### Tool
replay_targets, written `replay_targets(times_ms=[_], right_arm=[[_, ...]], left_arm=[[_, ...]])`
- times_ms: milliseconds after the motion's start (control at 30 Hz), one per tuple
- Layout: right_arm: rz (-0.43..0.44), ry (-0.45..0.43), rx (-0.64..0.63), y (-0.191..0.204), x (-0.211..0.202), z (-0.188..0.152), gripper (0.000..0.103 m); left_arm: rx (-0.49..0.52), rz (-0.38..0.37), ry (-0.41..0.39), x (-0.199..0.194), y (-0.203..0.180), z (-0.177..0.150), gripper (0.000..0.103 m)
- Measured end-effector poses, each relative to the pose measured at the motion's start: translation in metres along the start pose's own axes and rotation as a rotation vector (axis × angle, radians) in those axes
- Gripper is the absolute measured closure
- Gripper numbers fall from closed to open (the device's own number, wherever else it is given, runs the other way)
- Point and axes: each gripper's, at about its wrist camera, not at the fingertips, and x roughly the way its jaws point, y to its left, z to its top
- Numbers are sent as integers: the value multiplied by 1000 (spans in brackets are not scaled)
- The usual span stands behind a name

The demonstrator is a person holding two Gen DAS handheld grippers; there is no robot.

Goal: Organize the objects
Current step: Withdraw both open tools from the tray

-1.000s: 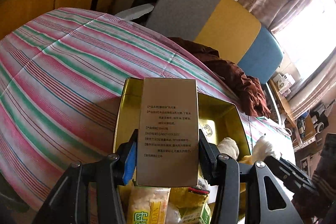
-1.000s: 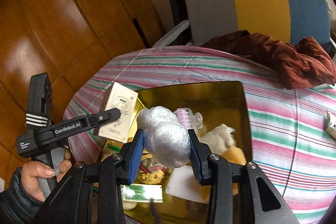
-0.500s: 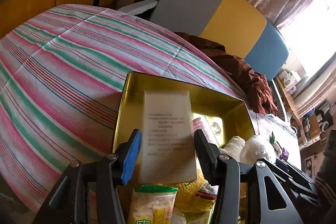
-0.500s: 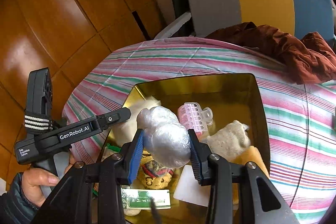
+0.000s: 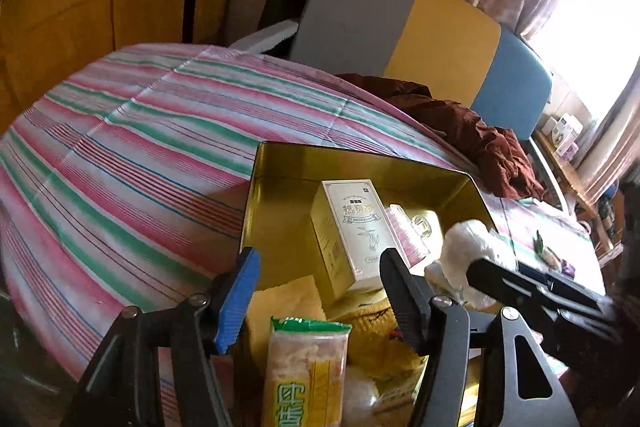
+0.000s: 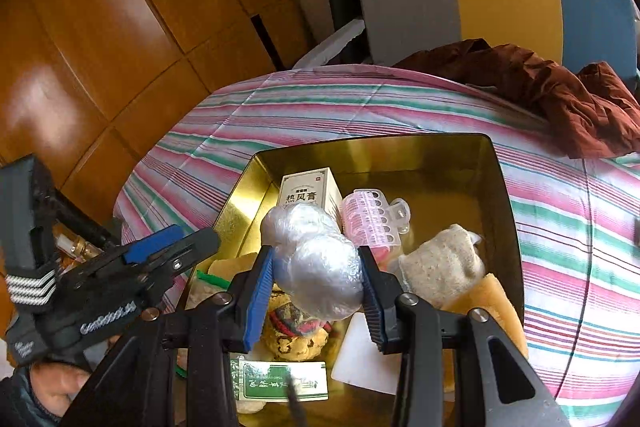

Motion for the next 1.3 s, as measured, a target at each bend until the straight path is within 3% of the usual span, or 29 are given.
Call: replay_targets(times_ms=[433, 500, 633, 867, 1000, 1300], right_arm=[[-33, 43, 34, -7, 24, 0, 60], [-36, 49, 36, -8, 29, 1, 54], [-56, 55, 53, -13, 34, 3, 37], [-74, 53, 47, -14, 28, -6, 37], [-107, 38, 35, -11, 18, -11, 27], [-193, -29, -48, 1, -13, -21, 27]], left_arm=[[124, 63, -153, -51, -13, -16, 29], [134, 63, -166, -56, -15, -18, 28], [145, 59, -173, -62, -19, -21, 27], [158, 69, -184, -66, -22, -26, 22], [173, 75, -194, -68, -25, -30, 20], [195, 79, -192, -71, -30, -40, 15]])
